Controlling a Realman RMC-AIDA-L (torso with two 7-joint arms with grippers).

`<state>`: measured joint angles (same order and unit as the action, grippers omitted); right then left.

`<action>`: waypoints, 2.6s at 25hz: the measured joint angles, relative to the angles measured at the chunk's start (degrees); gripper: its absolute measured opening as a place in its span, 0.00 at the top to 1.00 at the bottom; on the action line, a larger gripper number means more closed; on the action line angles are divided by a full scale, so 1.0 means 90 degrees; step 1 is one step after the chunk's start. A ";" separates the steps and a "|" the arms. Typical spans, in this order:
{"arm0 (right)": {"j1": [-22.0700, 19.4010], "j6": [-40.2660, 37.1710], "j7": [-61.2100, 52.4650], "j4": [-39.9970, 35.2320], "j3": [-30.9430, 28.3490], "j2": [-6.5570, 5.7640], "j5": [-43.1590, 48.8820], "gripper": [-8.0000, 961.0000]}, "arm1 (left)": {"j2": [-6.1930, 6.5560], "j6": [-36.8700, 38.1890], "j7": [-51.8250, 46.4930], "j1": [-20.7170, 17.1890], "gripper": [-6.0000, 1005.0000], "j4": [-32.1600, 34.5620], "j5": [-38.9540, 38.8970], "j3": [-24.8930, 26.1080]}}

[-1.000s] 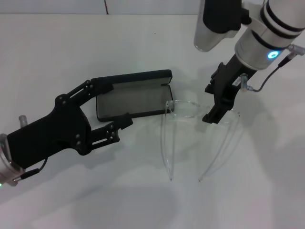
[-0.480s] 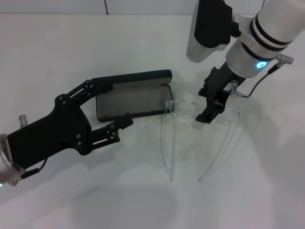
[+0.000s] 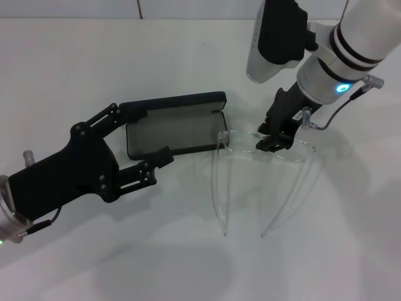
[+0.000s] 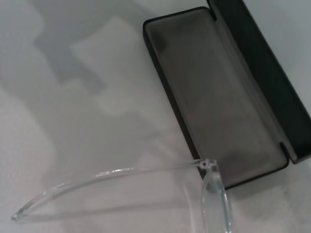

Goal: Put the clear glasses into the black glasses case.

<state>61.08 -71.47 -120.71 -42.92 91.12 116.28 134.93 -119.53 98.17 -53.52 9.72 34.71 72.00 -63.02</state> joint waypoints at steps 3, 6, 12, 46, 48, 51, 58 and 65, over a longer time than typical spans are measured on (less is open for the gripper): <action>-0.0004 -0.0029 0.0003 0.0002 0.0039 0.0000 -0.0002 0.61 | 0.0000 0.0000 0.0000 -0.0001 0.14 0.0000 -0.0008 0.0000; -0.0011 -0.0091 0.0004 0.0003 0.0042 0.0000 -0.0002 0.69 | 0.0000 0.0000 0.0000 0.0009 0.14 0.0000 -0.0017 0.0044; -0.0151 -0.0345 -0.0028 -0.0290 0.0022 -0.0022 0.0054 0.83 | 0.0000 0.0021 -0.0006 -0.0015 0.14 0.0005 -0.0025 0.0173; -0.3029 -0.2245 0.3209 0.0787 -0.4405 -0.0112 -0.4539 0.92 | -0.0026 0.0320 -0.1768 0.1957 0.46 0.0819 -0.0790 0.0125; -0.3030 -0.2274 0.3207 0.0885 -0.4407 -0.0108 -0.4647 0.92 | -0.0031 0.0237 -0.1664 0.1954 0.54 0.0812 -0.0766 -0.0057; -0.3032 -0.2331 0.3207 0.0992 -0.4430 -0.0120 -0.4753 0.92 | -0.0031 0.0210 -0.1556 0.1910 0.66 0.0811 -0.0764 -0.0257; -0.2948 -0.2625 0.3213 0.1049 -0.4415 -0.0109 -0.4836 0.92 | -0.0022 0.0210 -0.1507 0.1901 0.86 0.0797 -0.0607 -0.0639; -0.2908 -0.2826 0.3230 0.1054 -0.4418 -0.0100 -0.4995 0.92 | -0.0030 0.0253 -0.1475 0.1918 0.95 0.0598 -0.0564 -0.0792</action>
<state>34.91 -96.90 -91.64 -33.43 51.35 115.37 89.97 -119.81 100.44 -66.80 26.99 40.10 66.93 -70.15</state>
